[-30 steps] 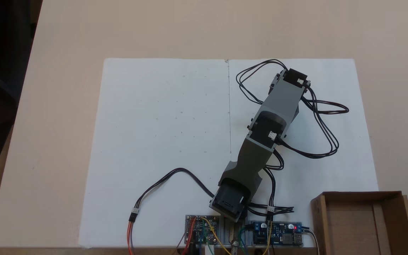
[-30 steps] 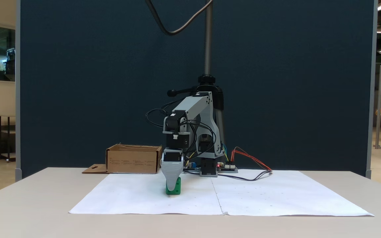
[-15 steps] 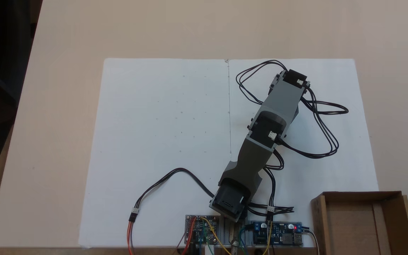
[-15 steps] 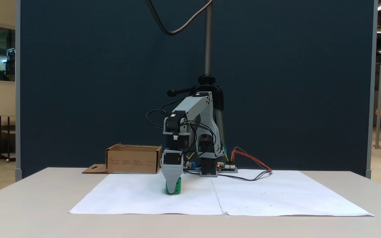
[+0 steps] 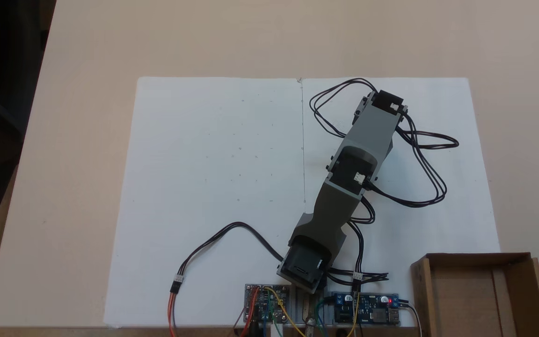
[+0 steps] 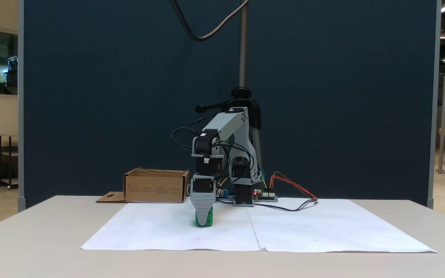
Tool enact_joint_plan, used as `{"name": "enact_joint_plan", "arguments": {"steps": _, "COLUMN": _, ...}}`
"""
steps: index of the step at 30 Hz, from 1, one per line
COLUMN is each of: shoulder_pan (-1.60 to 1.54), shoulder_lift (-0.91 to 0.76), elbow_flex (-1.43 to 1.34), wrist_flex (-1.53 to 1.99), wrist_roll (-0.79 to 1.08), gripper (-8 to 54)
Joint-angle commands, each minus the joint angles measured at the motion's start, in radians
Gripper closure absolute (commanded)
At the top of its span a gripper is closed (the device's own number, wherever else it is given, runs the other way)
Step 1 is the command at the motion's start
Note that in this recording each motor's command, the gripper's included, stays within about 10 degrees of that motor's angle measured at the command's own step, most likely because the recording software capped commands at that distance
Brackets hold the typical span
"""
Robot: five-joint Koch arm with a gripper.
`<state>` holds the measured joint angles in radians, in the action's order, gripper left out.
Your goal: Grasp a green dice and put it in the bin.
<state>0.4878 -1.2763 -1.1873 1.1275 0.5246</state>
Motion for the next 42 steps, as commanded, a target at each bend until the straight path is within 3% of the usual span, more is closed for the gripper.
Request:
{"name": "enact_joint_plan", "arguments": {"steps": 1, "shoulder_pan": 0.018, "shoulder_lift": -0.032, "elbow_flex": 0.165, "wrist_flex": 0.165, "wrist_roll": -0.029, "gripper": 33.6}}
{"name": "enact_joint_plan", "arguments": {"steps": 9, "shoulder_pan": 0.094, "shoulder_lift": -0.035, "elbow_flex": 0.678, "wrist_flex": 0.549, "wrist_roll": -0.133, "gripper": 33.6}}
{"name": "enact_joint_plan", "arguments": {"steps": 19, "shoulder_pan": 0.325, "shoulder_lift": -0.075, "elbow_flex": 0.735, "wrist_flex": 0.535, "wrist_roll": -0.135, "gripper": 33.6}}
{"name": "enact_joint_plan", "arguments": {"steps": 34, "shoulder_pan": 1.029, "shoulder_lift": -0.092, "elbow_flex": 0.784, "wrist_flex": 0.428, "wrist_roll": -0.135, "gripper": 33.6}}
{"name": "enact_joint_plan", "arguments": {"steps": 42, "shoulder_pan": 1.186, "shoulder_lift": 0.000, "elbow_flex": 0.784, "wrist_flex": 0.342, "wrist_roll": -0.133, "gripper": 33.6}}
